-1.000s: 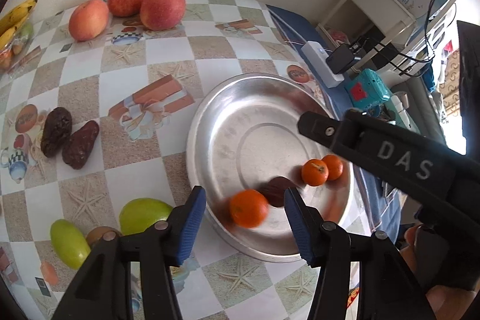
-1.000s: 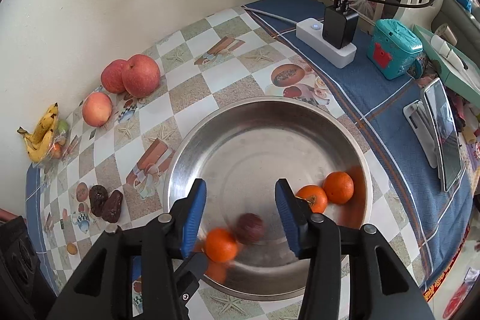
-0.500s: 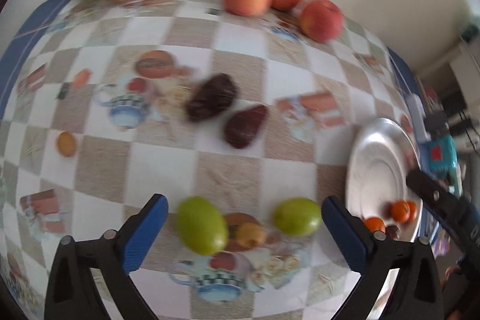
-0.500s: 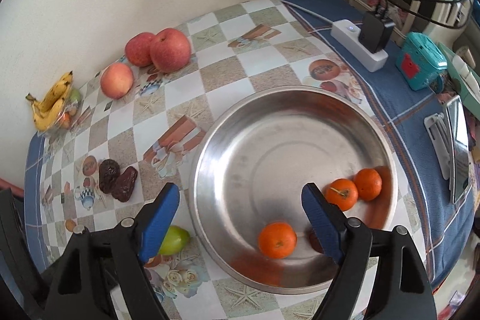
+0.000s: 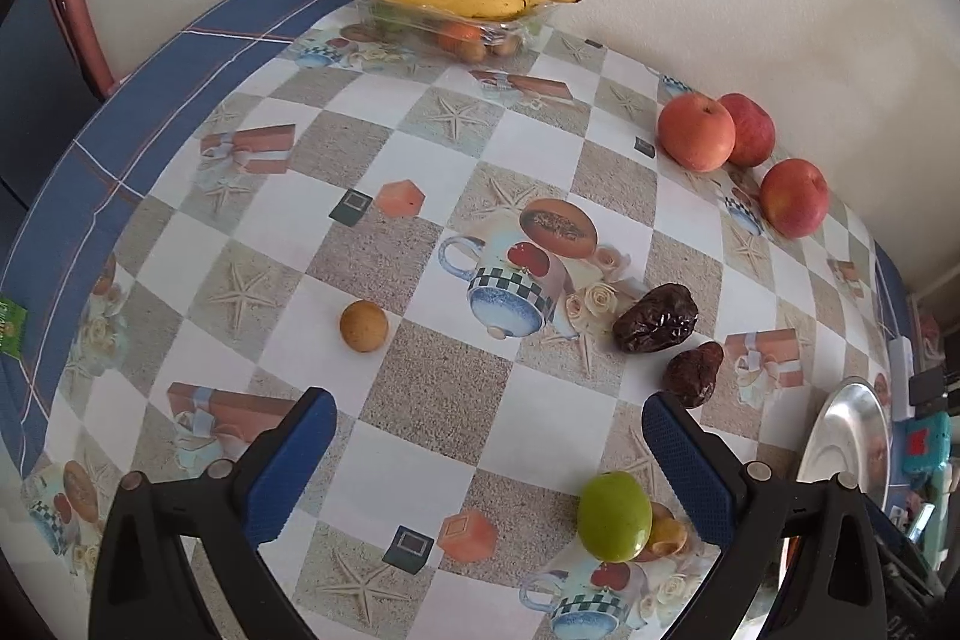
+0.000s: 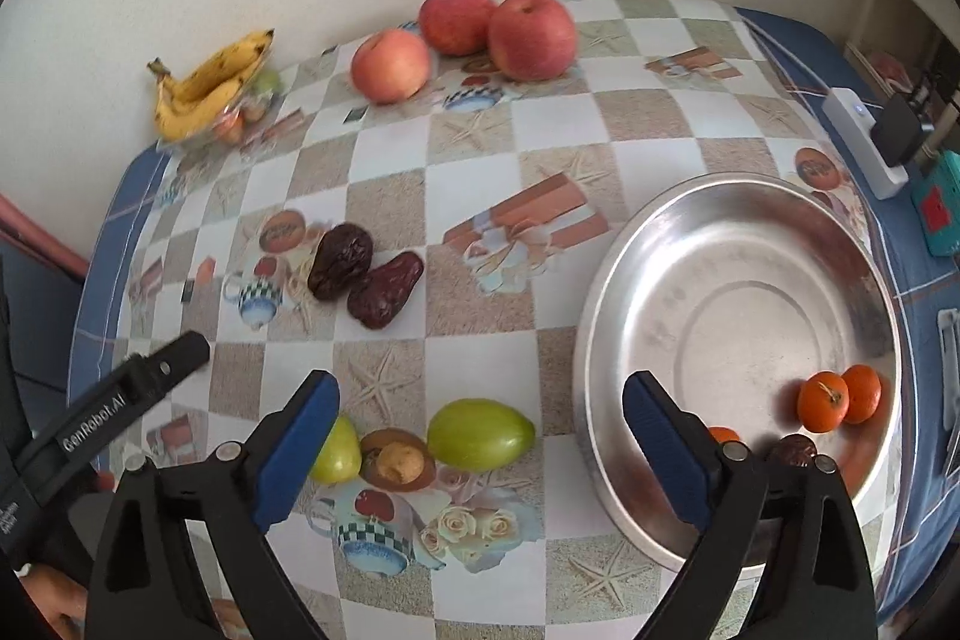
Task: Organize fruits
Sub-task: 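Withdraw both open tools from the plate toward the green jujubes, then position the left tool around a green jujube while the right tool approaches another green jujube, then close the left tool on a green jujube while the right tool grasps a large green jujube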
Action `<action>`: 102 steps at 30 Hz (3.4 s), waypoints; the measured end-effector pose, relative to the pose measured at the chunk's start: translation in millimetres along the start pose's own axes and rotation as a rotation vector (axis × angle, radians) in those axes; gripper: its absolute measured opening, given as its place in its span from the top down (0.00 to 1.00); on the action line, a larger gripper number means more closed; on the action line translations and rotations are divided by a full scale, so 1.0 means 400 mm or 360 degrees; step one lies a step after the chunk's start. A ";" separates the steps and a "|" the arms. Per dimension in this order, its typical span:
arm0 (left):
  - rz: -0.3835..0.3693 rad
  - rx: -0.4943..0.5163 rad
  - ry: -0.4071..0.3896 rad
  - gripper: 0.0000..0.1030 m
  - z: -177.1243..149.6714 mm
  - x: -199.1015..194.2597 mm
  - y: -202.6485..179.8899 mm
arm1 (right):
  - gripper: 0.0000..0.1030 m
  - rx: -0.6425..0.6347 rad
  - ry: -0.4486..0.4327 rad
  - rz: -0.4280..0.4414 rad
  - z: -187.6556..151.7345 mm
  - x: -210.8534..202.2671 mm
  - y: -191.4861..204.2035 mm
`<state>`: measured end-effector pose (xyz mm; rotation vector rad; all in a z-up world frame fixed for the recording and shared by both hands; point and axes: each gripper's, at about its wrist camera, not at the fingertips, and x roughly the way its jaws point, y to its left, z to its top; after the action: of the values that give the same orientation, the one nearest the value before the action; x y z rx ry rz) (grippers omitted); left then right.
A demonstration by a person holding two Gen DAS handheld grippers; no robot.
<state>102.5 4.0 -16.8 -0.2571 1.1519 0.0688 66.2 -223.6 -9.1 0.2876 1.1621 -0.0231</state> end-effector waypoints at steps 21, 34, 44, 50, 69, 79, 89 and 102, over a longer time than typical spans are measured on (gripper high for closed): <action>-0.0045 0.0116 0.0191 0.00 -0.050 0.092 -0.033 | 0.07 -0.0054 0.0222 -0.0067 -0.039 0.112 0.026; -0.0202 0.0065 0.0287 0.10 -0.066 0.095 -0.049 | 0.22 -0.0138 0.0171 -0.0075 -0.039 0.103 0.056; -0.0368 0.0051 0.0488 0.36 -0.103 0.140 -0.085 | 0.42 -0.0102 0.0281 -0.0132 -0.057 0.162 0.037; -0.0480 -0.0009 0.0544 0.52 -0.112 0.148 -0.093 | 0.45 -0.0107 0.0294 -0.0143 -0.063 0.171 0.031; -0.0433 -0.0180 0.0435 0.56 -0.076 0.118 -0.025 | 0.45 -0.0082 0.0302 -0.0119 -0.061 0.174 0.026; -0.0459 -0.0153 0.0532 0.54 -0.099 0.143 -0.050 | 0.45 -0.0085 0.0303 -0.0122 -0.059 0.172 0.026; -0.0472 -0.0205 0.0540 0.59 -0.105 0.144 -0.041 | 0.45 -0.0075 0.0282 -0.0095 -0.057 0.163 0.027; -0.0540 -0.0135 0.0389 0.59 -0.072 0.084 -0.060 | 0.45 -0.0047 0.0124 -0.0014 -0.026 0.076 0.029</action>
<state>94.9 -28.8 -54.4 -0.5445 1.3342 -0.2190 71.0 -206.0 -38.0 0.2592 1.2402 -0.0022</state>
